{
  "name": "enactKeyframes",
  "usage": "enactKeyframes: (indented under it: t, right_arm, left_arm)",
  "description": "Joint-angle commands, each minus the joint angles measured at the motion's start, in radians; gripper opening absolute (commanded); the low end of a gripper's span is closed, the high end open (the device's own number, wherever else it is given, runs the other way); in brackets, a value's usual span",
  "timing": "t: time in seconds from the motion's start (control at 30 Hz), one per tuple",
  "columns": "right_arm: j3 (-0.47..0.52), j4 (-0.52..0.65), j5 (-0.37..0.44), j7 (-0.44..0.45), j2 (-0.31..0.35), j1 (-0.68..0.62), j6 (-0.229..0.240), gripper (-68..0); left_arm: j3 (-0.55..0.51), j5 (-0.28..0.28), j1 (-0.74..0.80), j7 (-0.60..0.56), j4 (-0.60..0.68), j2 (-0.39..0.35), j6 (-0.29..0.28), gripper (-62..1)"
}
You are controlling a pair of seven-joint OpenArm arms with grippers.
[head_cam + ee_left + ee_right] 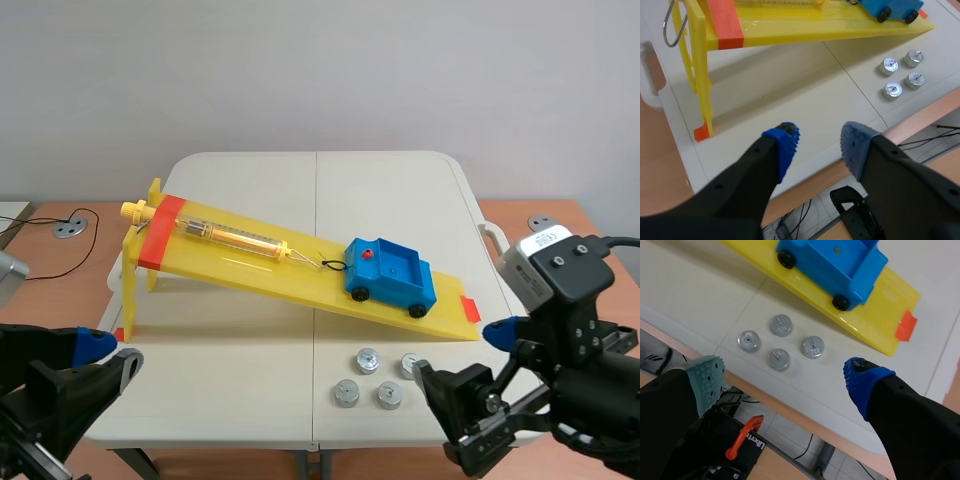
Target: Place the four metal weights on the blue cart on the ramp.
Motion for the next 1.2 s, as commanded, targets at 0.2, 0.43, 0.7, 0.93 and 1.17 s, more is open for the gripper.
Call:
enactKeyframes:
  t: [0.2,0.43,0.7,0.93,1.17]
  right_arm:
    - [-0.056,-0.008,-0.023,0.063,-0.056,0.127,-0.029,-25.5]
    - [-0.121,-0.097,-0.091,0.064,-0.1,0.201,-0.031,-31.8]
    - [-0.198,-0.166,-0.198,0.086,-0.122,0.25,-0.063,-33.1]
    - [-0.241,-0.237,-0.244,0.123,-0.162,0.29,-0.077,-33.1]
    - [-0.293,-0.31,-0.288,0.158,-0.198,0.338,-0.116,-33.1]
  left_arm:
    - [-0.015,-0.077,-0.009,-0.072,0.071,0.013,-0.025,-57.3]
    - [-0.014,-0.074,-0.05,-0.032,0.068,0.013,-0.024,-57.3]
    - [-0.014,-0.074,-0.07,-0.029,0.067,0.047,-0.025,-57.3]
    - [-0.014,-0.074,-0.072,-0.028,0.067,0.049,-0.024,-57.3]
    - [-0.014,-0.074,-0.072,-0.028,0.067,0.048,-0.024,-57.3]
